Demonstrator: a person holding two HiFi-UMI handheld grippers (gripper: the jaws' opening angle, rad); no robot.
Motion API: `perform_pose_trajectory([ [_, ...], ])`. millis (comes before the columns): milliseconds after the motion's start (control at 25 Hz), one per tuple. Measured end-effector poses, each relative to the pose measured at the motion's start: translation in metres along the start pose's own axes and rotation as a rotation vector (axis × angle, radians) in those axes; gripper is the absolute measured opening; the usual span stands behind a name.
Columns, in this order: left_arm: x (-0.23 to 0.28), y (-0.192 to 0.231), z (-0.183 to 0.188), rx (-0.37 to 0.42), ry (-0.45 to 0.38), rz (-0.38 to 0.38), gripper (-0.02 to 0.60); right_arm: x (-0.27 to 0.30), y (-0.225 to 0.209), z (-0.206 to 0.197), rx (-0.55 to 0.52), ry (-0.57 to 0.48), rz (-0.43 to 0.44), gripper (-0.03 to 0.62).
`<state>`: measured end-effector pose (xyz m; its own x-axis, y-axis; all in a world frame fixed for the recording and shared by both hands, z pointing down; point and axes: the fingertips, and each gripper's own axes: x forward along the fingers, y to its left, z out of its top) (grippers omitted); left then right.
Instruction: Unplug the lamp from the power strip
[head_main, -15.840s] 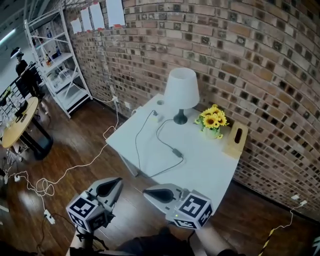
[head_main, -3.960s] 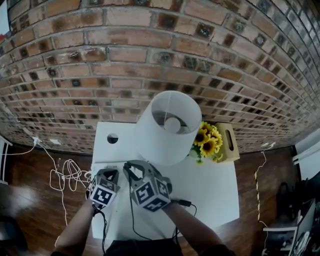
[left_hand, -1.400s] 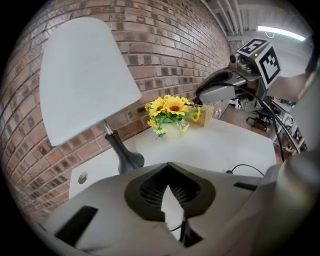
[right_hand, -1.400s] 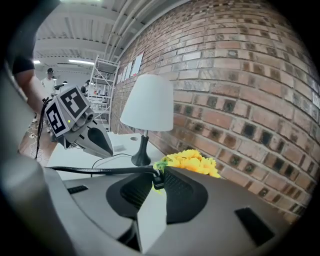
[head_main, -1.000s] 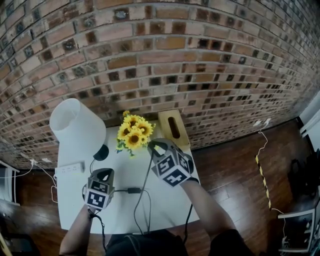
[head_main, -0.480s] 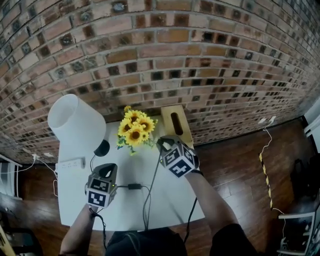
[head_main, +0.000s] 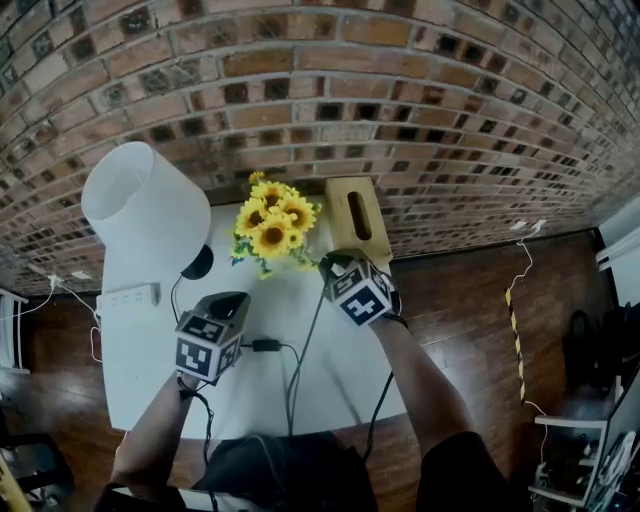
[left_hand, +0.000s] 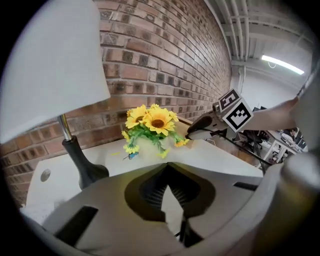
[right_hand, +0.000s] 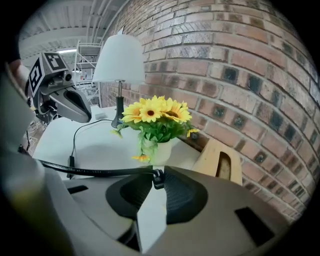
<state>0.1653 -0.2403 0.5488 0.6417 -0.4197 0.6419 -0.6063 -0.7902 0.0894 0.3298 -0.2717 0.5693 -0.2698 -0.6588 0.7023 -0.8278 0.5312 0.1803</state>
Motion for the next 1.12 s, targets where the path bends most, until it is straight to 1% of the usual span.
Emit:
perform_pose_trajectory([
  [160, 0.006, -0.011, 0.01, 0.015, 0.008, -0.052, 0.015, 0.005, -0.003, 0.0, 0.029, 0.012, 0.001, 0.074],
  [280, 0.011, -0.009, 0.004, 0.019, 0.022, -0.075, 0.015, 0.008, -0.005, -0.004, 0.065, 0.03, -0.005, 0.077],
  [360, 0.013, -0.004, 0.0, 0.019, 0.029, -0.079, 0.015, 0.011, -0.007, -0.004, 0.092, 0.027, -0.008, 0.077],
  [480, 0.017, 0.001, -0.003, 0.011, 0.031, -0.085, 0.015, 0.014, -0.007, 0.003, 0.096, 0.006, -0.005, 0.08],
  [680, 0.018, 0.001, -0.009, -0.005, 0.047, -0.114, 0.014, 0.018, -0.004, 0.0, 0.136, 0.017, -0.007, 0.081],
  [960, 0.02, 0.004, -0.013, -0.026, 0.049, -0.119, 0.015, 0.023, -0.006, -0.007, 0.143, 0.05, -0.002, 0.081],
  [1120, 0.019, 0.006, -0.017, -0.038, 0.049, -0.12, 0.014, 0.025, -0.004, -0.006, 0.149, 0.047, 0.013, 0.083],
])
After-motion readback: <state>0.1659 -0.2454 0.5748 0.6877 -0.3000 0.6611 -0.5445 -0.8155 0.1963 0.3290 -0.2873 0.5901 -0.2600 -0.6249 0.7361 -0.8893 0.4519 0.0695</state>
